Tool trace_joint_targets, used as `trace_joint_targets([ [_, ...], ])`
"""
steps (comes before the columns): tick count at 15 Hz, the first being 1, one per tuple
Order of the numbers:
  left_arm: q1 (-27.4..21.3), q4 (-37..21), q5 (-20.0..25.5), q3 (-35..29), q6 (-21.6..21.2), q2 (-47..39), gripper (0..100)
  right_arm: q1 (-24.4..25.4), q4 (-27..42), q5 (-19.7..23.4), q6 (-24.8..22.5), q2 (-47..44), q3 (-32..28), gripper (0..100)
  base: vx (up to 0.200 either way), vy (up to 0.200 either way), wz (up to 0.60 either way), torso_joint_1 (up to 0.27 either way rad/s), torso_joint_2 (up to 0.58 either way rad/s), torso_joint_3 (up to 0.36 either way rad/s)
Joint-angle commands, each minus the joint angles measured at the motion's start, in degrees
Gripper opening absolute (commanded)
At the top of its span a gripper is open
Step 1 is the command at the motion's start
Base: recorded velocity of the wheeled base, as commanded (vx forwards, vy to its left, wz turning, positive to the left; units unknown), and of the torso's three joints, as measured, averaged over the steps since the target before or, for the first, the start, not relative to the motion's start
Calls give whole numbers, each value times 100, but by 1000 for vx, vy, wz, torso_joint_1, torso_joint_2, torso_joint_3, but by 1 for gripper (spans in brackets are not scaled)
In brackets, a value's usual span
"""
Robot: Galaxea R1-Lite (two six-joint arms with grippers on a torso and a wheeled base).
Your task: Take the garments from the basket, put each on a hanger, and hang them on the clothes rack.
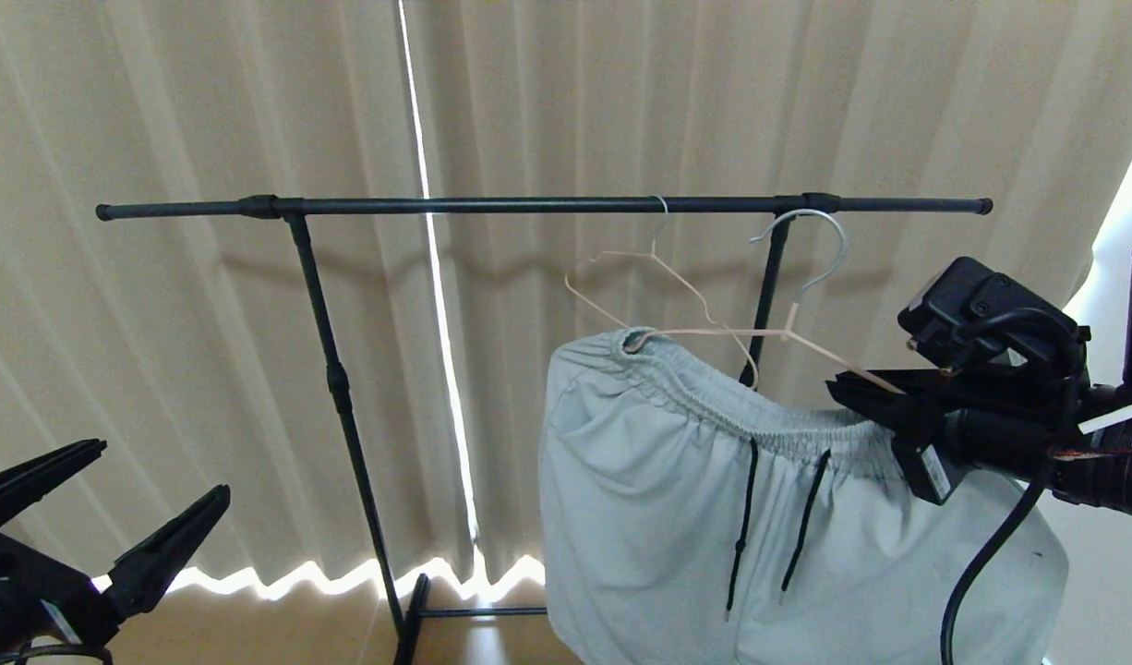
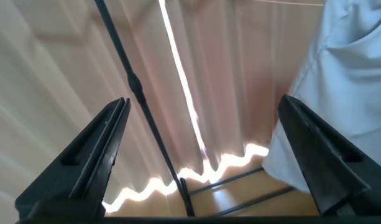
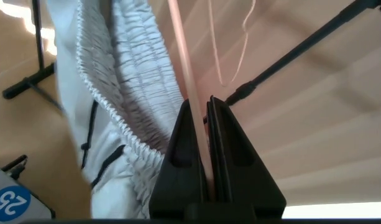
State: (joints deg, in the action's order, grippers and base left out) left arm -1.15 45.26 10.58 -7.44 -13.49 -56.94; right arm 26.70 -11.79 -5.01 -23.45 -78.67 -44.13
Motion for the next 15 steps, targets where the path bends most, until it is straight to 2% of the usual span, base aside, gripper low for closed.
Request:
trace_joint_targets([
  [1, 0, 0, -3, 5, -4, 34, 100, 2, 1, 0, -1, 9, 18, 0, 0, 200, 0, 2, -2, 7],
  [4, 0, 0, -3, 5, -22, 43, 100, 2, 1, -9, -1, 27, 10, 0, 0, 200, 0, 7, 9, 1],
  [10, -35, 0, -3, 67, -30, 140, 100, 2, -16, -9, -1, 0, -34, 0, 0, 0, 0, 0, 0, 0],
  [15, -35, -9, -3, 93, -22, 157, 100, -7, -25, -9, -1, -17, -61, 0, 200, 0, 0, 3, 1, 2],
])
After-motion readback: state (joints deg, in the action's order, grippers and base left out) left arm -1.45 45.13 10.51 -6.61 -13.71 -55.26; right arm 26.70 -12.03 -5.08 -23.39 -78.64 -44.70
